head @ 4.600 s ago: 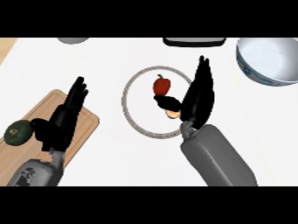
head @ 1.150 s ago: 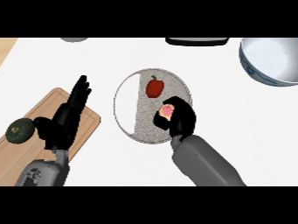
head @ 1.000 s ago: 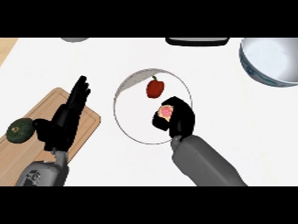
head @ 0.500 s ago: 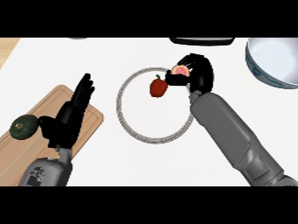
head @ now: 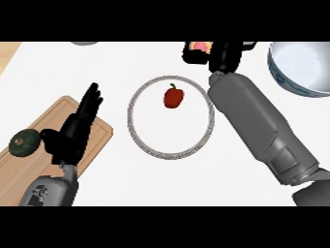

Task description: Pick the cupcake from the placemat and place it in the bowl

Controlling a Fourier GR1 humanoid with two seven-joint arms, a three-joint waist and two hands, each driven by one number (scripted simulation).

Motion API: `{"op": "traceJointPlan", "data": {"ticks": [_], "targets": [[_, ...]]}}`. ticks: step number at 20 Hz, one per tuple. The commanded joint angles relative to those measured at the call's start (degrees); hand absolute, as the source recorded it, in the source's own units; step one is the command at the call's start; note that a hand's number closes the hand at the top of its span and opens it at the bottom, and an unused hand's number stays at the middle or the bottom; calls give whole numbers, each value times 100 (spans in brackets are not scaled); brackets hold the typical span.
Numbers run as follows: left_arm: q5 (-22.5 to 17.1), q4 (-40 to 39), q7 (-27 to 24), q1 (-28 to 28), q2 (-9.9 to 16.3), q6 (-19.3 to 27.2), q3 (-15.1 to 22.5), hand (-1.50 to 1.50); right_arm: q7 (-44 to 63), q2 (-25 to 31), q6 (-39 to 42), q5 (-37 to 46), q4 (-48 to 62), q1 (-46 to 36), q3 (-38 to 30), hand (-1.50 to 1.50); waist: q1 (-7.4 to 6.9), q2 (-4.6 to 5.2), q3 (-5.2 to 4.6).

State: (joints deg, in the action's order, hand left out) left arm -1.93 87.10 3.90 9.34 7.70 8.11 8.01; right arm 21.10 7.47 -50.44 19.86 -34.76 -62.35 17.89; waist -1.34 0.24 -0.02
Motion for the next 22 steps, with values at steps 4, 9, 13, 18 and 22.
{"op": "traceJointPlan", "data": {"ticks": [4, 9, 13, 18, 22], "targets": [[46, -53, 0, -74, -46, 10, -48, 0, 1348, 281, 112, 984, 581, -1185, 198, 150, 118, -48, -5], [201, -275, -62, 201, -267, 190, -10, 0, 2105, 368, 600, 1337, 1175, -2009, 125, 150, 65, -13, -4], [73, -382, -357, -117, -103, -101, -108, 0, 2048, 897, 844, 1299, 1278, -2219, -155, 150, 61, -2, -4], [83, 62, 78, 141, 38, -130, -175, 0, 2043, 1417, 1160, 1360, 1751, -2585, -361, 150, -12, 19, -2], [-119, -260, -242, 18, 84, -428, -303, 0, 1723, 1528, 1145, 1226, 1948, -2413, -622, 150, -36, 40, -2]]}}
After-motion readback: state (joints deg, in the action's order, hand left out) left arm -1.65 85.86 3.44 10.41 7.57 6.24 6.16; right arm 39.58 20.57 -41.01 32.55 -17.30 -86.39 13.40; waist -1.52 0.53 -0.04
